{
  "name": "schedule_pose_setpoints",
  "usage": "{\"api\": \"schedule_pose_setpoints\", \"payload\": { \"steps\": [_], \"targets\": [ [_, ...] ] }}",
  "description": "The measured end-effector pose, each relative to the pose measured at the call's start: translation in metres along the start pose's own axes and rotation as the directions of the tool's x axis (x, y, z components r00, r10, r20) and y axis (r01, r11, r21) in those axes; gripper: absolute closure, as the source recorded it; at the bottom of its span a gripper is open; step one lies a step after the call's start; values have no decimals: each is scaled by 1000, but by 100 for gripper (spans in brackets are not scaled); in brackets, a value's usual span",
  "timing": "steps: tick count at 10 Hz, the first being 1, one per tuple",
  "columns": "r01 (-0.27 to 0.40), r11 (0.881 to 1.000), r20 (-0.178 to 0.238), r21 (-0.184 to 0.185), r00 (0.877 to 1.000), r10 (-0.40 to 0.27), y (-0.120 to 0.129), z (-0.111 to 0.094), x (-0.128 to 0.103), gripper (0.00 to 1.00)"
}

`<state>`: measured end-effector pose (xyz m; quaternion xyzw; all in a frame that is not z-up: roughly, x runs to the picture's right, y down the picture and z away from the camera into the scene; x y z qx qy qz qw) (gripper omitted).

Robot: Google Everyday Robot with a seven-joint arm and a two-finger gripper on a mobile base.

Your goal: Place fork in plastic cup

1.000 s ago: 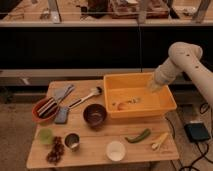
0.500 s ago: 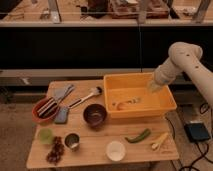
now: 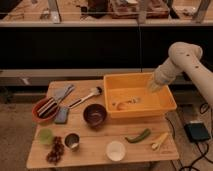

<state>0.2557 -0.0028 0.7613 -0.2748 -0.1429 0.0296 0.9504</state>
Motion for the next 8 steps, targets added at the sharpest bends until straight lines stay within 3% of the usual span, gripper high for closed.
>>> {"api": "schedule_pose_setpoints", "payload": {
  "steps": [2,4,5,6,7,8],
  "targets": [
    [19,1000,5,7,1000,-19,-3,2,1,69],
    [136,990,25,37,990,-137,-13,9,3,69],
    [248,968,48,48,967,-250,-22,18,-3,69],
    [348,936,66,47,934,-351,-28,26,-13,69],
    [395,918,78,34,915,-396,-29,34,-19,69],
    [402,915,76,19,912,-402,-29,43,-26,69]
  ]
}}
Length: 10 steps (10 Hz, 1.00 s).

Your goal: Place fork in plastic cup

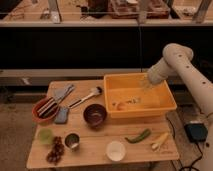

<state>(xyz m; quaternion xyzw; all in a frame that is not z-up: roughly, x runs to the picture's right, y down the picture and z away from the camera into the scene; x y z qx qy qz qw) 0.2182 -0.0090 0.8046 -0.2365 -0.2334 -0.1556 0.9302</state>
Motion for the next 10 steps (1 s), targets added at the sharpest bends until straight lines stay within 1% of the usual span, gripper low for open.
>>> {"api": "schedule_pose_setpoints", "payload": {
  "steps": [1,2,3,4,5,6,8,9,10],
  "targets": [
    [-31,999,-20,-10,999,31,-1,16,-4,74],
    [-92,996,-49,-8,995,92,-2,29,-6,77],
    [-143,990,-69,-5,987,142,0,38,-5,76],
    [-186,983,-92,7,978,186,2,47,-6,68],
    [-203,979,-106,18,973,204,2,54,-9,59],
    [-207,978,-112,26,972,208,3,60,-9,51],
    [-210,977,-127,38,969,213,0,76,-3,28],
    [-210,977,-133,35,968,212,-3,85,0,22],
    [-210,977,-141,29,967,212,-7,95,3,20]
  ]
}}
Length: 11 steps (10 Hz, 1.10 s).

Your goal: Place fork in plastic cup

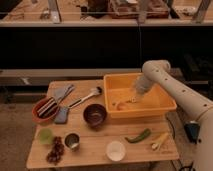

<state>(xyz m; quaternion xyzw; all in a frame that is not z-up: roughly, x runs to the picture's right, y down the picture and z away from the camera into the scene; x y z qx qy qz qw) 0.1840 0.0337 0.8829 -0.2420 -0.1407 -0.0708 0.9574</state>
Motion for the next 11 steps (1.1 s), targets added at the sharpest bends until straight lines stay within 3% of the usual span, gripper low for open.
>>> {"api": "schedule_pose_setpoints", "payload": {
  "steps": [3,6,11],
  "targets": [
    [-13,1000,-27,-18,1000,13,-8,26,11,20],
    [-23,998,-3,-51,1000,23,-4,27,22,20],
    [-21,998,1,-54,1000,21,-4,28,21,20]
  ]
}}
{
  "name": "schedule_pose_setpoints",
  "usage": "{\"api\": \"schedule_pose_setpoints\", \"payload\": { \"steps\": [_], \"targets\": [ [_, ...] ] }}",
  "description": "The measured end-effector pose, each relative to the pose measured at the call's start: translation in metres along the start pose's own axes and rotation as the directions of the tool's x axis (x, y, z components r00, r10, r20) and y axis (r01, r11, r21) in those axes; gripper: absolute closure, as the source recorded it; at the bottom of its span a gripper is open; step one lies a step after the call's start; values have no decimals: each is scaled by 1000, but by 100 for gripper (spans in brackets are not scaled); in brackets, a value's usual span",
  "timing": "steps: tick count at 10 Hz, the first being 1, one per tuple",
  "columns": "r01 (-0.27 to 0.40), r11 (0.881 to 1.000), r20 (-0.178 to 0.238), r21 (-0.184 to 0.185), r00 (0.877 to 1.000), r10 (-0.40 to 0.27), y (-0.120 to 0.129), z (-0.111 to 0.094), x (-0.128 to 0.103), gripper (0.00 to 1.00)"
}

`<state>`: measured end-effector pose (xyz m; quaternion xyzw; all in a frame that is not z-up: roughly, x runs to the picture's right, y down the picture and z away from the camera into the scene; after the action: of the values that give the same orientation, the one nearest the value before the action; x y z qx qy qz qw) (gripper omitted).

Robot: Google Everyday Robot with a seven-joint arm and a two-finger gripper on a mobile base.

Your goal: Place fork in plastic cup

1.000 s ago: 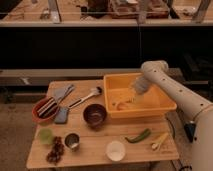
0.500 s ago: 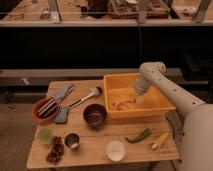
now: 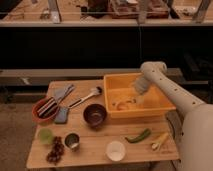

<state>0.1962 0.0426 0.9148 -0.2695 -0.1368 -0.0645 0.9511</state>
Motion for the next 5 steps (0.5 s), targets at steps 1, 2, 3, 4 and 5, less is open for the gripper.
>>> {"api": "schedule_pose_setpoints", "payload": {
  "steps": [1,2,3,4,5],
  "targets": [
    [0,1000,3,1,1000,0,0,0,0,20],
    [4,1000,6,2,1000,-4,2,2,-1,20],
    [16,1000,11,6,1000,-16,7,6,-8,20],
    [22,1000,11,11,1000,-22,11,10,-16,20],
    [29,999,12,12,999,-29,14,15,-26,20]
  ]
}}
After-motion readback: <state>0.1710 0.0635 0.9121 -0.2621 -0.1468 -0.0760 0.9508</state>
